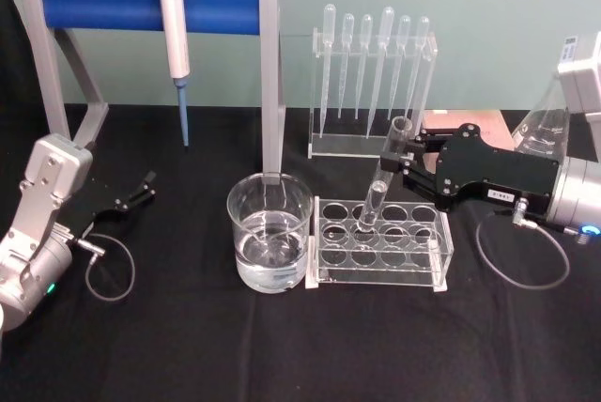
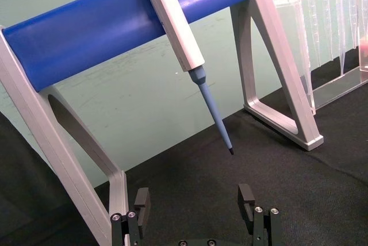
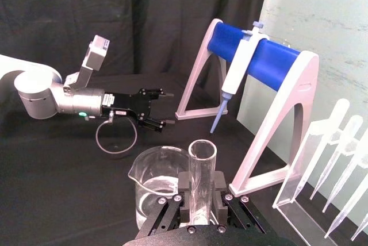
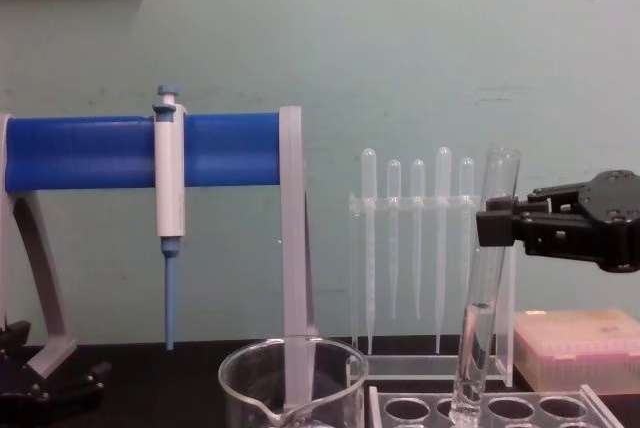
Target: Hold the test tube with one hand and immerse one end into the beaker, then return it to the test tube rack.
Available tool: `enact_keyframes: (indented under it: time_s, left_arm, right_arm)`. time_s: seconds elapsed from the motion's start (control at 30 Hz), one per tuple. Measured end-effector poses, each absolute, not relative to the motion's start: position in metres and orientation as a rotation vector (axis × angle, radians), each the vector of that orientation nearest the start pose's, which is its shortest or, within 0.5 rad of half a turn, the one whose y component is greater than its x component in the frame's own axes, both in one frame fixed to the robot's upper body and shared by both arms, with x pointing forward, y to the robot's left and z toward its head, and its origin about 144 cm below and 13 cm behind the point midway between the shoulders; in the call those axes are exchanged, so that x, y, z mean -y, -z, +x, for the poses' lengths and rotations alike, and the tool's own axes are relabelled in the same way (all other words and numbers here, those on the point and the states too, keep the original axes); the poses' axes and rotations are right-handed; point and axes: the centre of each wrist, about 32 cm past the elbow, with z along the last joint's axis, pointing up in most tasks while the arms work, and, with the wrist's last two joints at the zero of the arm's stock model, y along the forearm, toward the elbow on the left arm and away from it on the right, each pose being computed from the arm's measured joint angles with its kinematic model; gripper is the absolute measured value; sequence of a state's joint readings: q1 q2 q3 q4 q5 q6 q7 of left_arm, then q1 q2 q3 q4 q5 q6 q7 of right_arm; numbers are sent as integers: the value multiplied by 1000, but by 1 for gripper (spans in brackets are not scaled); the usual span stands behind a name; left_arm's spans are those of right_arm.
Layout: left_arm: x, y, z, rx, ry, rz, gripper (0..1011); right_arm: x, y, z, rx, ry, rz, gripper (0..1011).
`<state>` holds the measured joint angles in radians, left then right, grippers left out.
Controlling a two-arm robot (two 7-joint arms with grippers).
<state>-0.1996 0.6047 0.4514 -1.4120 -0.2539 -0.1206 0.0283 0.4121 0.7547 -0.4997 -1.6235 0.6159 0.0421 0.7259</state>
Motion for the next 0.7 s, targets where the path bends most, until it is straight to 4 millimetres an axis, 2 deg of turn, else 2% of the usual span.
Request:
enact_keyframes:
  time_s: [0.7]
  left_arm:
    - [-310,-1140,489,285,-1248,304,1000]
  right_arm:
    - [304,-1253,523,143,465,-190,242]
